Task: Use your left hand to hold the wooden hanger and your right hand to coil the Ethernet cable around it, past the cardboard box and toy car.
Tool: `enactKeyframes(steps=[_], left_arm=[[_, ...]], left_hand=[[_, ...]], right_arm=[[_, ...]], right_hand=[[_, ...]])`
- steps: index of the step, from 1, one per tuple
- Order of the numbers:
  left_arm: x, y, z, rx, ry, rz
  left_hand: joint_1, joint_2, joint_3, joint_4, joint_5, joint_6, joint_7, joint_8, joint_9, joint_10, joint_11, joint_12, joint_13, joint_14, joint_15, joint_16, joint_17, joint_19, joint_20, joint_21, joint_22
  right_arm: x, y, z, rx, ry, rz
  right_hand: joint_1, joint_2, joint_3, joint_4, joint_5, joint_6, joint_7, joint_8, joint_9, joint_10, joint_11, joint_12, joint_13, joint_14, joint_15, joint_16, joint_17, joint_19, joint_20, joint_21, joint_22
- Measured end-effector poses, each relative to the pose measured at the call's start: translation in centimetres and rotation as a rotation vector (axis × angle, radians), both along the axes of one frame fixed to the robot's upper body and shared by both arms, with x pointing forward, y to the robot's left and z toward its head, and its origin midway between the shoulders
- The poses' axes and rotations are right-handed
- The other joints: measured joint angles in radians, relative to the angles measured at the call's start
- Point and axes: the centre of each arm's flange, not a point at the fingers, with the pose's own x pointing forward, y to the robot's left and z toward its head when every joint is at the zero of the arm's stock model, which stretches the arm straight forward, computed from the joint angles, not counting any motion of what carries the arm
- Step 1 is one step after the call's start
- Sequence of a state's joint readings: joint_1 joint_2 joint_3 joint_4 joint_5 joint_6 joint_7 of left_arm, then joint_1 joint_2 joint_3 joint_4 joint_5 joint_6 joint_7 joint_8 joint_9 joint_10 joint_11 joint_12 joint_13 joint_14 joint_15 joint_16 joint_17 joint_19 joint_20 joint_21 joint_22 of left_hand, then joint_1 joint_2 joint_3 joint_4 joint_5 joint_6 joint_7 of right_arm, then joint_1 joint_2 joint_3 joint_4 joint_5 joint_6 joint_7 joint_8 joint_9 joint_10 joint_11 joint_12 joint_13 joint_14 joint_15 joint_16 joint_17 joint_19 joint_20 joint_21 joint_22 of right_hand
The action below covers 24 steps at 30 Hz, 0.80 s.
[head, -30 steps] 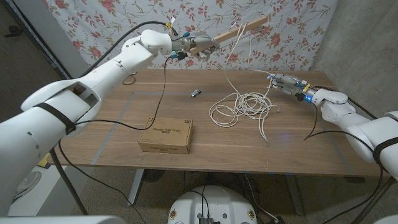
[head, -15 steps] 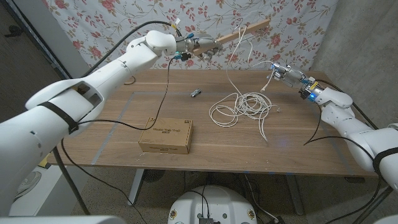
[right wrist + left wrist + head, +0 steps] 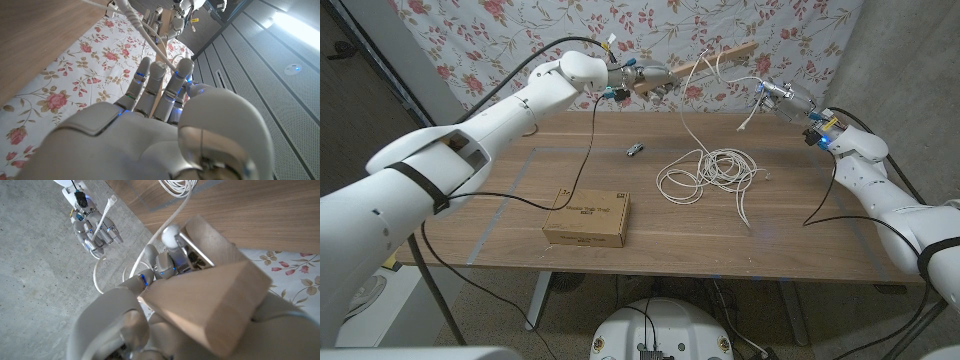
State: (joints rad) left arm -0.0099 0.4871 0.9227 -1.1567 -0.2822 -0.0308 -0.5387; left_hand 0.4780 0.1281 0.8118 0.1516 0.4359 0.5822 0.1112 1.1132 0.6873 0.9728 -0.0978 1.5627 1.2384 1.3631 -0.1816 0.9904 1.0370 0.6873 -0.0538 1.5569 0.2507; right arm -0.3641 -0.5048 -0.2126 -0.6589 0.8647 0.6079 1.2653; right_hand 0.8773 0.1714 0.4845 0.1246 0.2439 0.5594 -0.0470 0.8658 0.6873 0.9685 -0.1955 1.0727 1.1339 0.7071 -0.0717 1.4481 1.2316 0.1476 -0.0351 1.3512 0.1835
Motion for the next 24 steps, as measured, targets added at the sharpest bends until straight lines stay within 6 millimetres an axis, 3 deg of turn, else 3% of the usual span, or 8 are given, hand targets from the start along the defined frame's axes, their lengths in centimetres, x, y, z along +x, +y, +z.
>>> enactKeyframes(steps=[7, 8, 11, 24], left_arm=[[0.0, -0.3, -0.1, 0.020, 0.007, 0.003], [0.1, -0.3, -0.3, 0.037, 0.018, 0.006], [0.1, -0.4, -0.5, 0.053, 0.024, 0.006], [0.2, -0.4, -0.9, 0.111, 0.051, 0.006]], left_hand=[[0.000, 0.000, 0.000, 0.000, 0.000, 0.000, 0.000, 0.000, 0.000, 0.001, 0.001, 0.000, 0.000, 0.000, 0.000, 0.000, 0.002, 0.000, 0.000, 0.000, 0.000], [0.000, 0.000, 0.000, 0.000, 0.000, 0.000, 0.000, 0.000, 0.000, 0.001, 0.001, 0.000, 0.000, 0.000, 0.000, 0.000, 0.001, 0.000, 0.000, 0.000, 0.000], [0.000, 0.000, 0.000, 0.000, 0.000, 0.000, 0.000, 0.000, -0.002, 0.001, 0.002, 0.000, 0.000, 0.000, 0.000, 0.000, 0.002, 0.000, 0.000, 0.000, 0.000], [0.000, 0.000, 0.000, 0.000, 0.000, 0.000, -0.001, 0.004, -0.002, 0.002, 0.002, 0.000, 0.000, 0.000, 0.000, 0.000, 0.002, 0.000, 0.000, 0.000, 0.000]], right_arm=[[-0.4, 0.2, 1.3, -0.002, -0.026, 0.003], [-0.7, 0.2, 2.8, -0.001, -0.050, 0.003], [-0.7, 0.1, 3.6, 0.013, -0.051, -0.003], [0.2, -0.1, 6.5, 0.094, -0.018, -0.053]], right_hand=[[0.000, 0.000, 0.000, 0.000, 0.000, 0.000, 0.000, 0.000, -0.002, 0.000, 0.000, 0.004, 0.002, 0.000, 0.000, 0.000, 0.000, 0.000, 0.000, 0.000, 0.000], [0.000, 0.000, 0.000, 0.000, 0.000, 0.000, 0.000, 0.000, -0.002, 0.000, 0.000, 0.004, 0.000, 0.000, 0.000, 0.000, 0.000, 0.000, 0.000, 0.000, 0.000], [0.000, 0.000, 0.000, 0.000, 0.000, 0.000, 0.000, 0.000, -0.002, 0.002, -0.001, 0.004, 0.000, 0.000, 0.000, 0.000, 0.000, 0.000, 0.000, 0.000, 0.000], [-0.008, -0.003, 0.000, 0.000, -0.002, 0.003, -0.003, 0.000, -0.002, 0.001, -0.001, 0.004, 0.000, 0.000, 0.000, 0.000, 0.000, 0.000, 0.000, 0.000, 0.000]])
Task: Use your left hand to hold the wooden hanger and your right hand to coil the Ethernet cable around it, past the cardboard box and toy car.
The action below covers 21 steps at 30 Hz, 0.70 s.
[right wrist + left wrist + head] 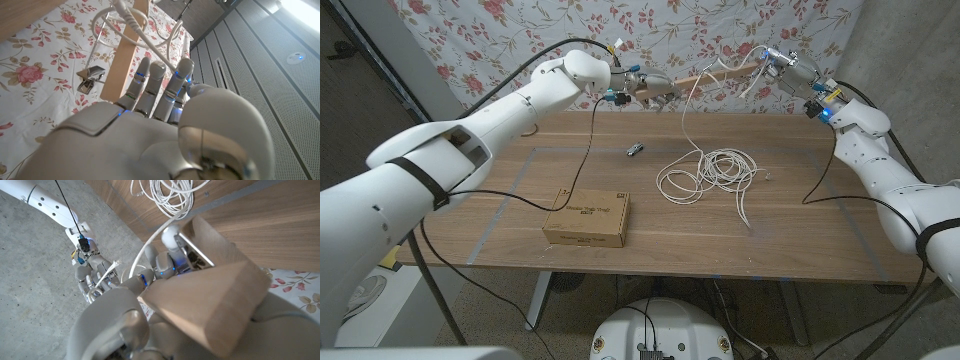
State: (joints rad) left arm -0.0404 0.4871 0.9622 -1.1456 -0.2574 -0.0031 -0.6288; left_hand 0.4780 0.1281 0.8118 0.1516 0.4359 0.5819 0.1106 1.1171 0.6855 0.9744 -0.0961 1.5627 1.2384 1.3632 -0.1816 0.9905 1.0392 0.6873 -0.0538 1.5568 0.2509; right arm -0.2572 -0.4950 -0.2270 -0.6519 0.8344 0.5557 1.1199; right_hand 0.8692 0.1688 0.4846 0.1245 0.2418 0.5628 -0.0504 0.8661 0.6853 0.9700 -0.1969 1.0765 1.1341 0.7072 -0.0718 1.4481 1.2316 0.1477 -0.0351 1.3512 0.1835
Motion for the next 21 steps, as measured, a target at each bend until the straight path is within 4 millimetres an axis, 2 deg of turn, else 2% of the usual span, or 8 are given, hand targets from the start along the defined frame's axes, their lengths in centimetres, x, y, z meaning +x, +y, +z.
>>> enactKeyframes(steps=[13, 16, 17, 21], left_arm=[[0.3, 0.1, -0.4, 0.064, 0.036, -0.022], [0.5, 0.1, -0.2, 0.064, 0.040, -0.014], [0.3, -0.1, -0.4, 0.084, 0.047, -0.031], [0.5, -0.1, -0.5, 0.109, 0.058, -0.037]], left_hand=[[0.000, 0.000, 0.000, 0.000, 0.000, -0.001, 0.000, 0.000, 0.000, -0.002, -0.002, 0.000, 0.000, 0.000, 0.000, 0.000, -0.001, 0.000, 0.000, 0.000, 0.000], [0.000, 0.000, 0.000, 0.000, 0.000, -0.004, 0.001, 0.000, 0.000, -0.004, 0.000, 0.000, 0.000, 0.000, 0.000, 0.000, -0.002, 0.000, 0.000, 0.000, 0.000], [0.000, 0.000, 0.000, 0.000, 0.000, -0.004, 0.001, 0.000, 0.000, -0.004, 0.000, 0.000, 0.000, 0.000, 0.000, 0.000, -0.002, 0.000, 0.000, 0.000, 0.000], [0.000, 0.000, 0.000, 0.000, 0.000, -0.005, 0.002, 0.000, 0.000, -0.004, 0.000, 0.000, 0.000, 0.000, 0.000, 0.000, -0.002, 0.000, 0.000, 0.000, 0.000]], right_arm=[[1.0, -0.2, 2.6, 0.052, 0.038, -0.049], [1.2, -0.2, 2.5, 0.055, 0.047, -0.060], [1.2, -0.1, 3.3, 0.059, 0.045, -0.061], [1.3, 0.1, 4.1, 0.058, 0.049, -0.074]], right_hand=[[0.000, 0.000, 0.000, 0.000, -0.002, 0.000, 0.000, -0.002, -0.005, 0.000, 0.000, -0.004, 0.003, 0.000, 0.000, 0.000, 0.000, 0.000, 0.000, 0.000, 0.000], [0.000, 0.000, 0.000, 0.000, -0.002, 0.000, 0.000, -0.003, -0.005, 0.000, 0.000, -0.004, 0.003, 0.000, 0.000, 0.000, 0.000, 0.004, -0.004, 0.000, 0.000], [0.000, 0.000, 0.000, 0.000, -0.003, 0.000, 0.000, -0.004, -0.005, 0.000, 0.000, -0.004, 0.003, 0.000, 0.000, 0.000, 0.000, 0.004, -0.004, 0.000, 0.000], [0.000, 0.000, 0.000, 0.000, -0.003, 0.000, 0.000, -0.004, -0.009, 0.000, 0.001, -0.004, 0.003, 0.000, 0.000, 0.000, 0.000, 0.004, -0.004, 0.000, 0.000]])
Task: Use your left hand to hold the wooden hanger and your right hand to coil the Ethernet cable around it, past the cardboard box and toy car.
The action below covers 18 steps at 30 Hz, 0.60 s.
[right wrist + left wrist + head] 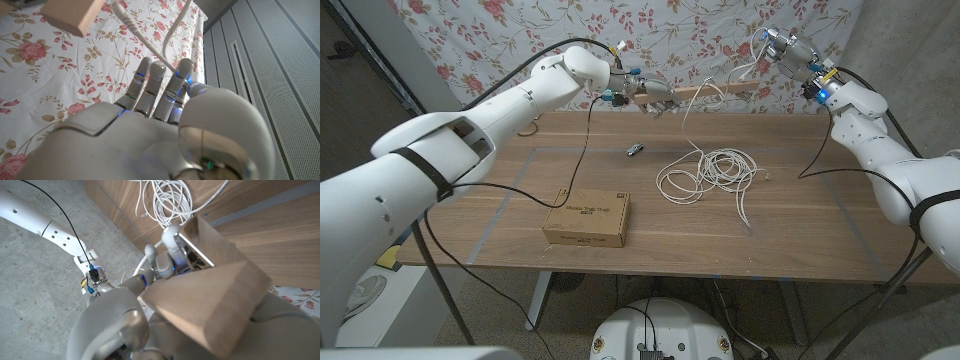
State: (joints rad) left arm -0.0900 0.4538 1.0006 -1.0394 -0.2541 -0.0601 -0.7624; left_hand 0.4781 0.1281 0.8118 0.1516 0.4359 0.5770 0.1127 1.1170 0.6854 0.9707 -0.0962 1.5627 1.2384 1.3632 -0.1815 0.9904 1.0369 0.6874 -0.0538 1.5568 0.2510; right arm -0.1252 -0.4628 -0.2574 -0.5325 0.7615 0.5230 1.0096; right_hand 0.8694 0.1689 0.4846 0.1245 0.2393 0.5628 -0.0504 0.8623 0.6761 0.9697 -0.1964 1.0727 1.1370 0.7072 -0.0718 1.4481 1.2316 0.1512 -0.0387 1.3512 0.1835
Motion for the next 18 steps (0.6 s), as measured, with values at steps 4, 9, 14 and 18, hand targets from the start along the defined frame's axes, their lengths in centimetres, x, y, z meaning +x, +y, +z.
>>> enactKeyframes(steps=[4, 9, 14, 18], left_arm=[[0.1, -0.1, -0.1, 0.019, 0.009, -0.006], [0.1, 0.0, -0.1, 0.032, 0.016, -0.010], [0.1, 0.0, -0.2, 0.039, 0.018, -0.017], [0.1, 0.1, -0.3, 0.043, 0.018, -0.023]], left_hand=[[0.000, 0.000, 0.000, 0.000, 0.000, 0.000, 0.000, 0.000, 0.000, 0.000, 0.000, 0.000, 0.000, 0.000, 0.000, 0.000, 0.000, 0.000, 0.000, 0.000, 0.000], [0.000, 0.000, 0.000, 0.000, 0.000, 0.000, 0.000, 0.000, 0.000, 0.000, 0.000, 0.000, 0.000, 0.000, 0.000, 0.000, 0.002, 0.000, 0.000, 0.000, 0.000], [0.000, 0.000, 0.000, 0.000, 0.000, 0.000, 0.000, -0.001, 0.000, 0.000, 0.000, 0.000, 0.000, 0.000, 0.000, 0.000, 0.003, 0.000, 0.000, 0.000, 0.000], [0.000, 0.000, 0.000, 0.000, 0.000, 0.000, 0.000, -0.001, 0.000, 0.000, 0.000, 0.000, 0.000, 0.000, 0.000, 0.000, 0.003, 0.000, 0.000, 0.000, 0.000]], right_arm=[[0.1, 0.3, 0.7, -0.003, 0.004, -0.008], [0.4, 0.9, 1.4, -0.010, 0.013, -0.017], [0.9, 1.4, 1.5, -0.026, 0.035, -0.031], [1.4, 1.9, 1.4, -0.040, 0.059, -0.045]], right_hand=[[0.000, 0.000, 0.000, 0.000, 0.005, 0.000, 0.000, 0.001, 0.002, 0.000, 0.000, 0.000, -0.002, 0.000, 0.000, 0.000, 0.000, 0.000, 0.000, 0.000, 0.000], [0.000, 0.000, 0.000, 0.000, 0.005, 0.000, 0.000, 0.003, 0.000, 0.000, 0.000, 0.000, -0.003, 0.000, 0.000, 0.000, 0.000, 0.000, 0.000, 0.000, 0.000], [0.000, 0.000, 0.000, 0.000, 0.005, 0.000, 0.000, 0.003, 0.000, 0.000, 0.000, -0.004, -0.015, 0.000, 0.000, 0.000, 0.000, 0.000, 0.000, 0.000, 0.000], [0.000, 0.000, 0.000, 0.000, 0.005, 0.000, 0.000, 0.003, -0.002, 0.000, 0.000, -0.004, -0.016, 0.000, 0.000, 0.000, 0.000, 0.000, 0.000, 0.000, 0.000]])
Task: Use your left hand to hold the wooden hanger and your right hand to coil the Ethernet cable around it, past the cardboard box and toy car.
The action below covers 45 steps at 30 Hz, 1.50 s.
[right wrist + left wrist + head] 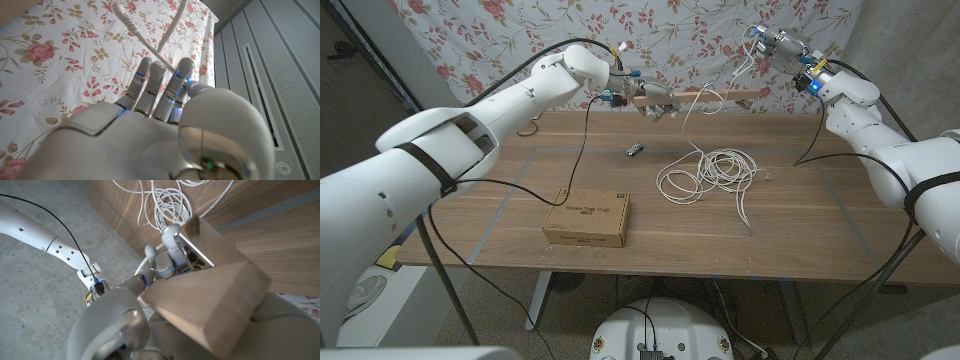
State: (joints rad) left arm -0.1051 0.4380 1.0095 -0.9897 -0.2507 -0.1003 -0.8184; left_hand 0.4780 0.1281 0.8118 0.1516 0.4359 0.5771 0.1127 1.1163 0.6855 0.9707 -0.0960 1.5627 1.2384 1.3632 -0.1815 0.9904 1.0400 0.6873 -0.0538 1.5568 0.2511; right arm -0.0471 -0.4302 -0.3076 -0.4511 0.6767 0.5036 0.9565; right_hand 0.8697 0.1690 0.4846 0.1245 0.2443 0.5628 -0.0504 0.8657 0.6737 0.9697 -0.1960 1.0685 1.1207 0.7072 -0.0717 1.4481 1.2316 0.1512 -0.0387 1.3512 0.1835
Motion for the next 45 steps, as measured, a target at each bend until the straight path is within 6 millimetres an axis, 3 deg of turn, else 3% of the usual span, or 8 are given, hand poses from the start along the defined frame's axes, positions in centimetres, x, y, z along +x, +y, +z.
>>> enactKeyframes(steps=[14, 19, 25, 27, 31, 35, 40, 45], left_arm=[[-0.2, 0.3, 0.1, -0.025, 0.005, -0.022], [-0.3, 0.5, 0.1, -0.034, 0.009, -0.029], [-0.5, 0.5, 0.1, -0.040, 0.013, -0.036], [-0.5, 0.6, 0.1, -0.041, 0.013, -0.038], [-0.6, 0.5, 0.1, -0.042, 0.014, -0.044], [-0.7, 0.6, 0.1, -0.043, 0.014, -0.046], [-0.9, 0.5, 0.2, -0.043, 0.012, -0.052], [-1.0, 0.6, 0.1, -0.042, 0.011, -0.055]], left_hand=[[0.000, 0.000, 0.000, 0.000, 0.000, 0.000, 0.000, 0.000, 0.000, 0.000, 0.000, 0.000, 0.000, 0.000, 0.000, 0.000, 0.002, 0.000, 0.000, 0.000, 0.000], [0.000, 0.000, 0.000, 0.000, 0.000, 0.000, 0.000, 0.000, 0.000, 0.002, 0.002, 0.000, 0.000, 0.000, 0.000, 0.005, 0.004, 0.000, 0.000, 0.000, 0.000], [0.000, 0.000, 0.000, 0.000, 0.000, 0.000, 0.000, -0.002, 0.000, 0.002, 0.002, 0.000, 0.000, 0.000, 0.000, 0.005, 0.004, 0.000, 0.000, 0.000, 0.000], [0.000, 0.000, 0.000, 0.000, 0.000, 0.000, 0.000, -0.002, 0.000, 0.002, 0.002, 0.000, 0.000, 0.000, 0.000, 0.005, 0.004, 0.000, 0.000, 0.000, 0.000], [0.000, 0.000, 0.000, 0.000, 0.000, 0.000, 0.000, -0.002, 0.000, 0.001, 0.002, 0.000, 0.000, 0.000, 0.000, 0.005, 0.002, 0.000, 0.000, 0.000, 0.000], [0.000, 0.000, 0.000, 0.000, 0.000, 0.000, 0.000, 0.001, 0.000, -0.002, 0.001, 0.000, 0.000, 0.000, 0.000, 0.005, 0.002, 0.000, 0.000, 0.000, 0.000], [0.000, 0.000, 0.000, 0.000, 0.000, 0.002, -0.002, 0.001, 0.000, -0.002, 0.001, 0.000, 0.000, 0.000, 0.000, 0.005, 0.002, 0.000, 0.000, 0.000, 0.000], [0.000, 0.000, 0.000, 0.000, 0.000, 0.002, -0.002, 0.001, 0.000, -0.002, 0.001, 0.000, 0.000, 0.000, 0.000, 0.005, -0.001, 0.000, 0.000, 0.000, 0.000]], right_arm=[[1.8, 2.2, -0.1, -0.095, 0.089, -0.077], [2.0, 2.5, 0.1, -0.149, 0.099, -0.121], [2.1, 3.0, 0.4, -0.231, 0.103, -0.181], [2.1, 3.0, 0.4, -0.243, 0.105, -0.189], [2.1, 3.3, 0.3, -0.285, 0.108, -0.210], [1.9, 3.4, 0.2, -0.318, 0.107, -0.221], [1.8, 3.5, 0.1, -0.345, 0.110, -0.222], [1.7, 3.7, -0.1, -0.369, 0.114, -0.206]], right_hand=[[0.002, 0.001, 0.000, 0.000, 0.000, 0.000, 0.000, -0.005, -0.032, 0.008, 0.004, -0.053, -0.093, 0.000, 0.000, -0.006, 0.000, 0.009, 0.000, 0.000, 0.000], [0.013, -0.001, 0.004, -0.012, -0.001, 0.004, 0.004, -0.014, -0.050, -0.011, 0.036, -0.089, -0.158, -0.013, 0.006, -0.019, 0.000, 0.022, 0.007, 0.000, -0.001], [0.030, -0.008, 0.002, -0.044, -0.016, 0.018, 0.018, -0.055, -0.100, -0.060, 0.114, -0.147, -0.272, -0.062, 0.010, -0.073, -0.015, 0.038, 0.042, 0.000, -0.003], [0.022, -0.018, -0.015, -0.060, -0.029, 0.018, 0.018, -0.098, -0.140, -0.093, 0.137, -0.173, -0.331, -0.072, 0.011, -0.147, -0.071, 0.035, 0.068, 0.000, -0.004], [-0.067, -0.109, -0.130, -0.058, -0.041, -0.059, 0.039, -0.208, -0.220, -0.244, 0.161, -0.235, -0.422, -0.100, 0.013, -0.289, -0.223, 0.020, 0.131, -0.024, -0.004], [-0.164, -0.179, -0.212, -0.044, -0.033, -0.199, 0.052, -0.340, -0.283, -0.440, 0.203, -0.302, -0.479, -0.191, 0.021, -0.476, -0.395, -0.028, 0.182, -0.077, -0.007], [-0.257, -0.265, -0.304, -0.027, 0.000, -0.420, 0.028, -0.545, -0.391, -0.712, 0.272, -0.451, -0.582, -0.429, 0.055, -0.738, -0.585, -0.135, 0.212, -0.187, -0.007], [-0.300, -0.309, -0.415, -0.026, 0.074, -0.552, -0.015, -0.657, -0.469, -0.980, 0.304, -0.661, -0.701, -0.717, 0.154, -0.951, -0.713, -0.273, 0.240, -0.342, -0.012]])
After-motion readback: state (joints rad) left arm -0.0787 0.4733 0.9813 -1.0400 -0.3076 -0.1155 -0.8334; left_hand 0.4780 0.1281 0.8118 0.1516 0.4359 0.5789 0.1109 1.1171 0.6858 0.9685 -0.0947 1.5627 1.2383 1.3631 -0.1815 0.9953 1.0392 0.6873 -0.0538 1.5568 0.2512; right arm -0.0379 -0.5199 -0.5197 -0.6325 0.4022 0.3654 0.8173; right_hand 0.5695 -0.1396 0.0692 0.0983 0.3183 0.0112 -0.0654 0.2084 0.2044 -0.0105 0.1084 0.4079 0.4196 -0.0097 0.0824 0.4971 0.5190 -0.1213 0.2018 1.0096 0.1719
